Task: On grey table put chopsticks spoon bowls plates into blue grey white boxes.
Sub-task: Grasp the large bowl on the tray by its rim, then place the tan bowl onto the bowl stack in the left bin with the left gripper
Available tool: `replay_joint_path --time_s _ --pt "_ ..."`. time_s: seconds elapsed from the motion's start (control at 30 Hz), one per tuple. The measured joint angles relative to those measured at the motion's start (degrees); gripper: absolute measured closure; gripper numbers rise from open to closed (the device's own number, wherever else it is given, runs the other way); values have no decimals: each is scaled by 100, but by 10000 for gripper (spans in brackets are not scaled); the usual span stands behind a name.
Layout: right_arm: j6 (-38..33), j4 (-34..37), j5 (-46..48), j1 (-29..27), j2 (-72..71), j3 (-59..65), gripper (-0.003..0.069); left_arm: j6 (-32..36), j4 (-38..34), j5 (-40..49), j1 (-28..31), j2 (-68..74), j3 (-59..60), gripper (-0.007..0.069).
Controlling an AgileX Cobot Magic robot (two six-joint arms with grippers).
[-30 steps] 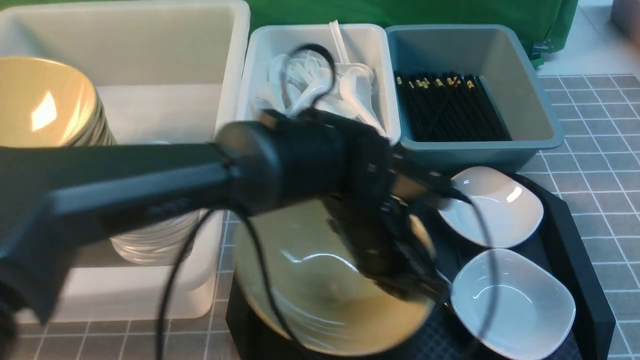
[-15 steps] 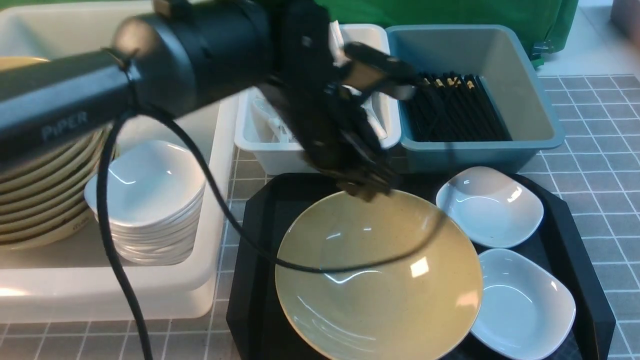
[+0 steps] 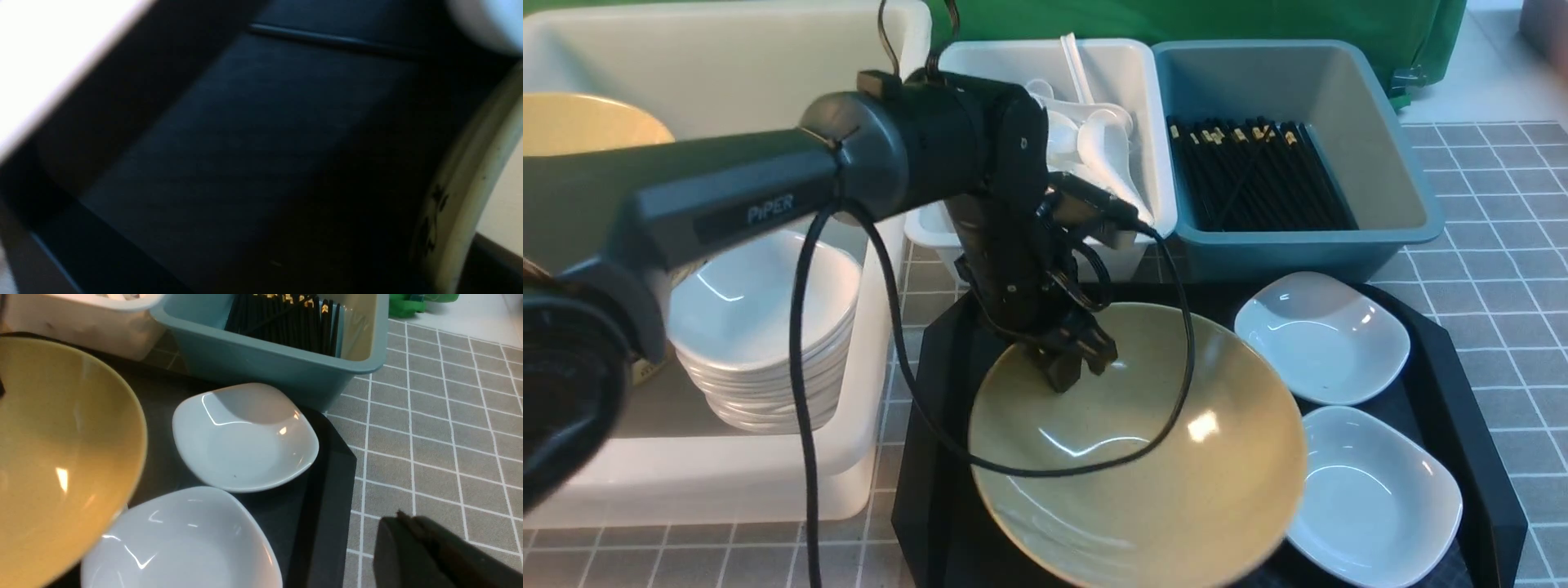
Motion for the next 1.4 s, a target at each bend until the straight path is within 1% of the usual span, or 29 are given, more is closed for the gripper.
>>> replay_joint_path --time_s 0.1,0.2,0.23,0.3,0.37,0.4,0.47,0.5,0.57,0.67,0.7,0.73,0.77,0.83,0.9,0.93,1.03,1.07,1.13,1.17,1.2,1.23,1.27,1.3,1.37,1.4 --pt "6 0 0 0 0 0 623 326 -569 80 259 -194 -37 610" --pt "21 0 0 0 0 0 623 651 -1046 127 513 -429 -37 617" --pt "25 0 0 0 0 0 623 992 -1325 112 816 -661 -37 616" --pt "36 0 0 0 0 0 623 1298 -1876 174 1296 -1059 -37 616" --pt "42 0 -3 0 0 0 623 1500 -2422 141 1794 -1517 -37 616" --pt "43 0 -3 0 0 0 623 1610 -2829 115 2167 -1805 -37 616" --pt "43 0 -3 0 0 0 623 1693 -3141 90 2667 -2093 -37 616" --pt "49 0 -3 0 0 0 623 1727 -3463 46 3324 -2503 -37 617" --pt "87 0 -8 0 0 0 623 1695 -3557 -16 4163 -2845 -37 617" --pt "127 0 -22 0 0 0 623 1332 -3374 -112 5510 -3132 -12 617" --pt "127 0 -22 0 0 0 623 1298 -3350 -124 5600 -3154 -3 617" --pt "150 0 -37 0 0 0 623 1048 -3126 -235 6174 -3195 94 617" --pt "189 0 -41 0 0 0 623 863 -2988 -354 6513 -3201 195 617" --pt "324 0 -41 0 0 0 623 569 -2760 -621 6942 -3182 454 615" --pt "378 0 -41 0 0 0 623 439 -2495 -870 7177 -3154 765 610" --pt "406 0 -41 11 0 0 623 405 -2360 -966 7204 -3138 885 606" --pt "431 0 -41 60 0 0 623 388 -2011 -1303 7124 -3126 1319 560" --pt "431 0 -41 75 0 0 623 403 -1911 -1440 7054 -3126 1450 532" --pt "437 0 -41 103 0 0 623 480 -1770 -1817 6902 -3126 1668 441" --pt "437 0 -41 108 0 0 623 490 -1739 -1843 6888 -3126 1685 431" --pt "437 0 -41 114 0 0 623 515 -1616 -1959 6794 -3126 1768 356" --pt "437 0 -41 126 0 0 623 515 -1543 -1965 6741 -3131 1792 300" --pt "437 0 -41 126 0 0 623 515 -1536 -1965 6726 -3132 1791 279" --pt "448 0 -41 152 0 0 623 468 -1470 -1958 6682 -3209 1791 200" --pt "447 0 -41 164 0 0 623 389 -1415 -1952 6667 -3372 1766 137" --pt "447 0 -41 164 0 0 623 363 -1388 -1952 6667 -3483 1741 116"
